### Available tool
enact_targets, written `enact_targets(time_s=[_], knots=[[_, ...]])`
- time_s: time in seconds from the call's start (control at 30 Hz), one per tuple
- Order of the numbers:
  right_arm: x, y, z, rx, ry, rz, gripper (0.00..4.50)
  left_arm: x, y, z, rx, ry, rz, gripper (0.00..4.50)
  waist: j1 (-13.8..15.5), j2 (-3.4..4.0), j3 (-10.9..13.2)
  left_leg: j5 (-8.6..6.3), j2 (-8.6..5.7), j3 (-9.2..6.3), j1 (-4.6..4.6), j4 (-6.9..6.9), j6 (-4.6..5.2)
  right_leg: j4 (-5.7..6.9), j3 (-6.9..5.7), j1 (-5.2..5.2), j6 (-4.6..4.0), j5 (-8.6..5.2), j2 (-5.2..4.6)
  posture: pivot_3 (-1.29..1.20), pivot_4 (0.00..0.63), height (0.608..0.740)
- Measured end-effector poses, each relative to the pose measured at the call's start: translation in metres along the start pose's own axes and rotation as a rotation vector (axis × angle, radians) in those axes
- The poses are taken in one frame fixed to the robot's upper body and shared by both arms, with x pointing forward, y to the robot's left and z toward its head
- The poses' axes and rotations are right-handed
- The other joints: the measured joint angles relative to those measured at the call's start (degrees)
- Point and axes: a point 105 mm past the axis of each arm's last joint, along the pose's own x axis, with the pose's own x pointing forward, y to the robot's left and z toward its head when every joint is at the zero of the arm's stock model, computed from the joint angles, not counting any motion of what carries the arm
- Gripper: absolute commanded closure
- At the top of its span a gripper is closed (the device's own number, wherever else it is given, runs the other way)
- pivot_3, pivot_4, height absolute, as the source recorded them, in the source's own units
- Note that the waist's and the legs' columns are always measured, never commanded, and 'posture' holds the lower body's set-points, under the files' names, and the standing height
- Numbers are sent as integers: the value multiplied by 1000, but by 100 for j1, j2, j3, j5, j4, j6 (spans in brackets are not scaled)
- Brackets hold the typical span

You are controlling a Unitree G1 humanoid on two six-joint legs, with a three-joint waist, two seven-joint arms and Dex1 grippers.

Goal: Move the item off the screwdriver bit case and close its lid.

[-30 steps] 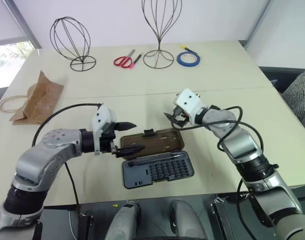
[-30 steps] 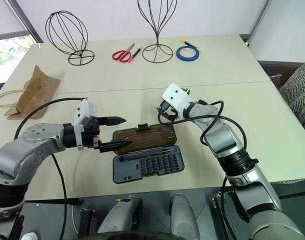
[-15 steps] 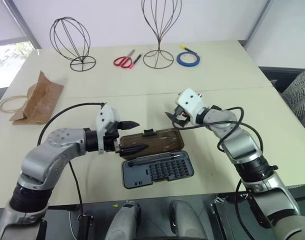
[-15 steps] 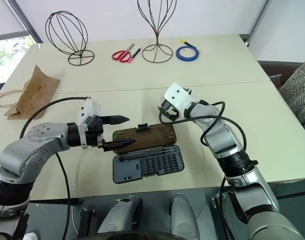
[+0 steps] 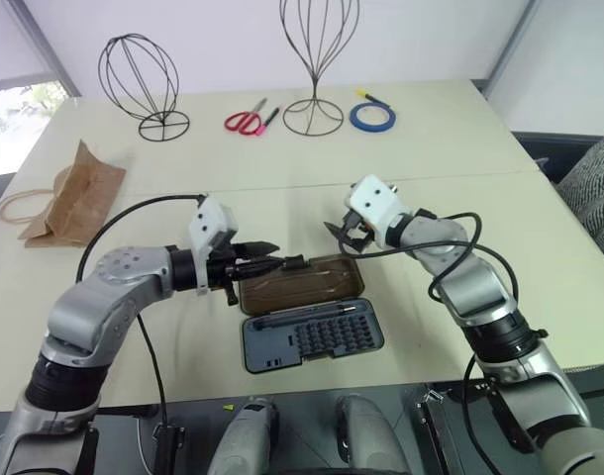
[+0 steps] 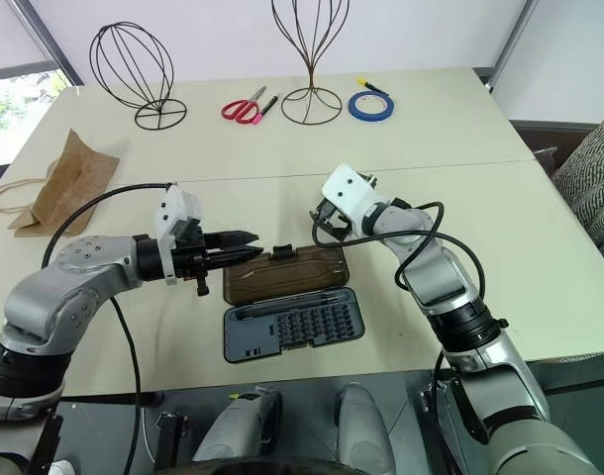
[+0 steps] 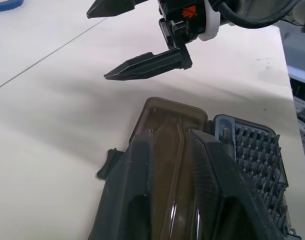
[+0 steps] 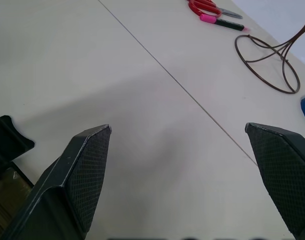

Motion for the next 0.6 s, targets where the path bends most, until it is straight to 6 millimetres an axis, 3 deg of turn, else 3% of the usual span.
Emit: enact_targets(time_s=[0.03,0.23,0.6], knots=[[0,0,0,0,1,0,0,0,0,0,-1,-1,-2,4452,0,0,0,0,0,0,0,0,0,0,0,0,0,0,0,0,150,740],[-1,3,-5,5,14,4,0,-1,-10,1,-21,7,-56,4452,-12,0,0,0,1,0,1,0,0,2,0,0,0,0,0,0,150,740],[-2,6,-8,-2,25,54,0,-23,-48,-24,-152,151,-251,4452,-20,1,0,0,4,7,11,-3,0,3,3,5,-2,0,1,0,150,740]])
